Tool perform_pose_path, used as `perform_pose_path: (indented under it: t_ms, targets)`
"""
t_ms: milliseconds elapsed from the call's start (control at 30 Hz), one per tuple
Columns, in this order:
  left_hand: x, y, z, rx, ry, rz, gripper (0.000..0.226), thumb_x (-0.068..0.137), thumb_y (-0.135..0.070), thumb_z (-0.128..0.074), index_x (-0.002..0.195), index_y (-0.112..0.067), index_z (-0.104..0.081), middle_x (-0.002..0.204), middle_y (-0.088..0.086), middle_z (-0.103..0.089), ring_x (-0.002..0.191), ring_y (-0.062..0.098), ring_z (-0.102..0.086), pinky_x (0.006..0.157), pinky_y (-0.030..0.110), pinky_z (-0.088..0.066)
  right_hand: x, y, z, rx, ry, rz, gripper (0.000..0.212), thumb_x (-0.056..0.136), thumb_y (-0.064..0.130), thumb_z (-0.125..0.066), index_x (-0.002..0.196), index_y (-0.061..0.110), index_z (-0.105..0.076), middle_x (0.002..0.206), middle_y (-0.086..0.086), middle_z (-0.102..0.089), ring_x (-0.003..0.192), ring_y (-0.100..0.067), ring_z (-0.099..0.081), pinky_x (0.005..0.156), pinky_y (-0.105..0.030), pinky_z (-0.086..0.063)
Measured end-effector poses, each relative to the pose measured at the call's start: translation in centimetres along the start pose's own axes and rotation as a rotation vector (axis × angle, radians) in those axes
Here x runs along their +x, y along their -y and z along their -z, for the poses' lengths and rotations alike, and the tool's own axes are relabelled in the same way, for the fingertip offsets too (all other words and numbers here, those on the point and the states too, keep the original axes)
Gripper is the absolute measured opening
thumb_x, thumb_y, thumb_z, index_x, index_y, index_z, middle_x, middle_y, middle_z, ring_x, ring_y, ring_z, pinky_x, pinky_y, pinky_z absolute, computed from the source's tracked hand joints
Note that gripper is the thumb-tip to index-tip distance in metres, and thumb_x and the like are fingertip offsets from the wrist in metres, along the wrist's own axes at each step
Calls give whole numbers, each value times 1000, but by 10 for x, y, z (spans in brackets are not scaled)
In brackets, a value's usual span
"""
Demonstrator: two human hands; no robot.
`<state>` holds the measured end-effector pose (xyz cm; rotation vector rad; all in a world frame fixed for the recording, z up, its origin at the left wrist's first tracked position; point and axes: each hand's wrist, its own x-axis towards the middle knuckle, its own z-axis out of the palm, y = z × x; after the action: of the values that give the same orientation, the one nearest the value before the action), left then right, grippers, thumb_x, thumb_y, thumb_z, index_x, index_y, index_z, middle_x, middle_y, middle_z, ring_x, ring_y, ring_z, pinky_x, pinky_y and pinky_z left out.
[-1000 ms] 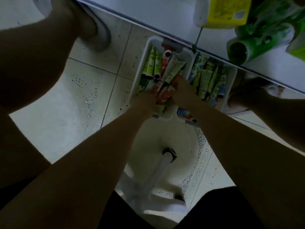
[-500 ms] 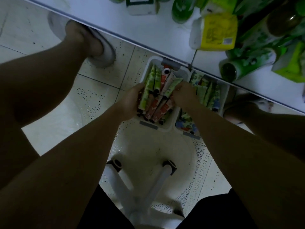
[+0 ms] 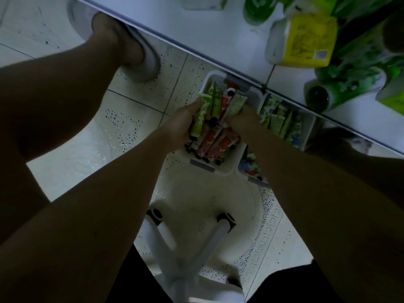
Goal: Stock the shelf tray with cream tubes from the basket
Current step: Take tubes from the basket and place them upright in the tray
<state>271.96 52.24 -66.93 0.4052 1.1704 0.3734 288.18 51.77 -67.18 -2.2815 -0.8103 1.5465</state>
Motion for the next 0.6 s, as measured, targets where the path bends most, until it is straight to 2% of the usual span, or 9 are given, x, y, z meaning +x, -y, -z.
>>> perform_pose_path:
  t_ms: [33,67,100,167,233,300,400,533,600]
  targets:
    - [-4,-4,-1,28,-4,-30,35,103,-32,-41,121,-9,-61,114,16,-66,104,30,-61,91,41,-50,-6,3,5,51,37,-48,15,89,4,-64,103,8,-66,96,-16,-66,83,-29,-67,69,-36,-59]
    - [-9,-8,-2,59,-11,-60,31,102,-28,-45,120,-8,-61,112,15,-67,102,30,-63,86,40,-53,-13,5,10,95,67,-81,5,89,7,-66,92,10,-66,85,-12,-65,69,-23,-66,55,-29,-57]
    - [-15,-12,-4,80,-13,-92,30,101,-24,-48,121,-6,-60,112,15,-68,100,29,-65,81,38,-55,-18,6,16,123,91,-91,3,89,11,-67,87,12,-65,80,-9,-63,61,-18,-63,50,-24,-53]
    - [-27,-24,-9,102,-16,-159,29,99,-21,-52,122,-5,-59,110,14,-67,97,28,-66,73,34,-54,-33,12,34,166,142,-60,6,90,13,-66,89,16,-61,78,-6,-60,55,-13,-63,54,-23,-53]
    - [-46,-39,-15,153,-37,-230,18,97,-21,-56,110,-12,-62,95,5,-70,87,23,-64,69,30,-51,-55,19,50,181,202,47,10,89,10,-64,90,19,-61,82,-6,-63,54,-13,-66,61,-30,-59]
    - [-67,-57,-22,231,-51,-277,6,94,-23,-60,99,-21,-63,84,-3,-71,82,19,-64,71,31,-50,-83,29,66,159,217,152,18,88,5,-65,96,20,-61,95,-10,-67,62,-17,-68,68,-34,-61]
    - [-103,-91,-36,312,-1,-349,7,93,-22,-62,100,-21,-64,97,3,-73,92,25,-70,72,33,-54,-127,53,92,196,255,276,41,87,6,-68,107,37,-49,99,-9,-66,60,-17,-69,60,-30,-59]
    - [-163,-139,-66,364,82,-487,11,92,-19,-64,102,-16,-63,102,6,-73,94,28,-72,72,37,-58,-194,92,121,332,259,438,11,95,28,-61,102,21,-56,93,-8,-66,57,-22,-64,56,-31,-54]
    - [-197,-160,-83,417,121,-578,14,91,-17,-64,104,-14,-64,100,7,-72,96,28,-70,74,38,-58,-229,110,133,336,209,557,15,99,32,-55,102,18,-59,88,-8,-66,55,-21,-61,53,-30,-52]
